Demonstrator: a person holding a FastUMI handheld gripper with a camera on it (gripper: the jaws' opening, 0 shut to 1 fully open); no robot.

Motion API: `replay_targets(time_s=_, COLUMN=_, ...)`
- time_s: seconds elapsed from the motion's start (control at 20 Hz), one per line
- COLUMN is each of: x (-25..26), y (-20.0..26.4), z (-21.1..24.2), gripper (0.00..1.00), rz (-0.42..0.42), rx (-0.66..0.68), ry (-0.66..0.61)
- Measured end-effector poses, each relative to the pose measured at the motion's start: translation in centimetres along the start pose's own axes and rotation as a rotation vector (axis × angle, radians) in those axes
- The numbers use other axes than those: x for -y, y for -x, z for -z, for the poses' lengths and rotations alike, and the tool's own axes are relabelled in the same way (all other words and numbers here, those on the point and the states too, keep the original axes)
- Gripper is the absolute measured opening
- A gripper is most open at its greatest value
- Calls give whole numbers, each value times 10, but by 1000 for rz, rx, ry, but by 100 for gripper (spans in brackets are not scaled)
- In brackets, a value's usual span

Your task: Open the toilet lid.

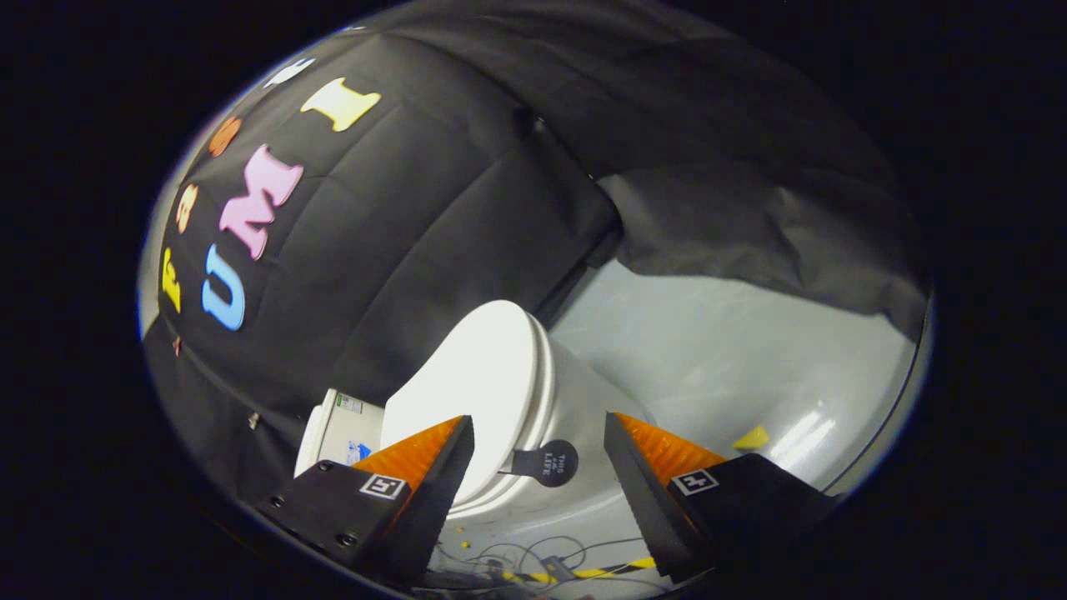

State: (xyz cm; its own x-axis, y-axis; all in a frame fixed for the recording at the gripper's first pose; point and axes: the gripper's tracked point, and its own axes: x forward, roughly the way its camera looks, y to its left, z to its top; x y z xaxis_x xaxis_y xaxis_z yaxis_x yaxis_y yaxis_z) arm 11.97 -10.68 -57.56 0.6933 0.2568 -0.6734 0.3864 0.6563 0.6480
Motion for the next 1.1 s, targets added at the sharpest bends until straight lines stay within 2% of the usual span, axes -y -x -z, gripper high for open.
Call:
replay_targets(time_s=0.2, x=16, y=-15, z=20, gripper=99, rz=16, rx=-85, ry=-242)
replay_targets(time_s=0.35, x=15, y=-24, z=41, gripper=97, rz=23, rx=-145, ry=-240)
replay_targets(time_s=0.45, x=0, y=-27, z=42, gripper=97, rz=-13, rx=-154, ry=-250)
replay_targets(time_s=0.5, x=-6, y=-28, z=44, gripper=90, rz=-29, rx=-156, ry=-249)
replay_targets(time_s=0.55, x=-8, y=-29, z=46, gripper=90, rz=-28, rx=-164, ry=-236)
replay_targets(time_s=0.7, x=-1, y=-39, z=62, gripper=52, rz=46, rx=-190, ry=-192)
replay_targets(time_s=0.8, x=0, y=-31, z=56, gripper=27, rz=47, rx=-156, ry=-218)
replay_targets(time_s=0.85, x=2, y=-23, z=45, gripper=20, rz=56, rx=-163, ry=-225)
replay_targets(time_s=0.95, x=-6, y=-28, z=53, gripper=19, rz=46, rx=-149, ry=-218)
replay_targets(time_s=1.1, x=-14, y=-29, z=56, gripper=15, rz=55, rx=-150, ry=-88)
